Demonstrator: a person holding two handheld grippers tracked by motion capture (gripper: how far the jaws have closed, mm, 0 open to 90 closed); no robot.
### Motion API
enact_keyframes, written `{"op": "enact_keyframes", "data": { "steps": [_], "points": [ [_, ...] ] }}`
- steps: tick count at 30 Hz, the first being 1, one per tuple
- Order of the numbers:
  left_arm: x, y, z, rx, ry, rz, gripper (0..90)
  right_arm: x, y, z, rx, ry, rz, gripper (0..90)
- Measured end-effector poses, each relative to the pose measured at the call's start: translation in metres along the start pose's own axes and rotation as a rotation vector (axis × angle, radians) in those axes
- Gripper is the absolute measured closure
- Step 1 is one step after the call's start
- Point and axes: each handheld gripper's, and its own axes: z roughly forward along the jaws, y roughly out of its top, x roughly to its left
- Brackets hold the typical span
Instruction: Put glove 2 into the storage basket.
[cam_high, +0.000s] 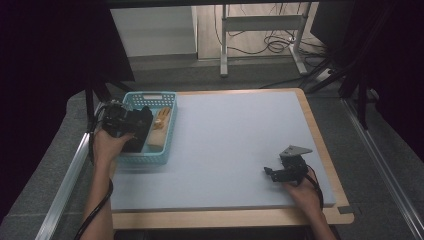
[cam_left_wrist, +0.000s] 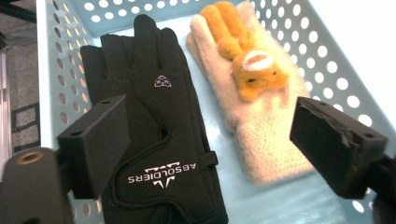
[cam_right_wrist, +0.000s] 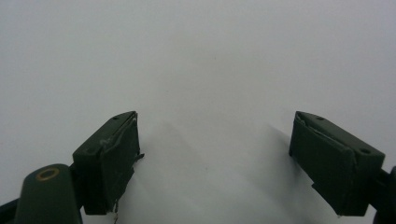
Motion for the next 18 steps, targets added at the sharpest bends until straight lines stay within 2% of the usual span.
{"op": "enact_keyframes", "data": {
  "steps": [10, 18],
  "points": [
    [-0.011, -0.003, -0.009, -0.023, -0.024, 0.037, 6.4, 0.000, 0.000, 0.000, 0.001, 0.000, -0.001, 15.7],
    [-0.021, -0.007, -0.013, -0.046, -0.053, 0.046, 2.8, 0.000, 0.000, 0.000, 0.000, 0.000, -0.001, 15.7]
  ]
}}
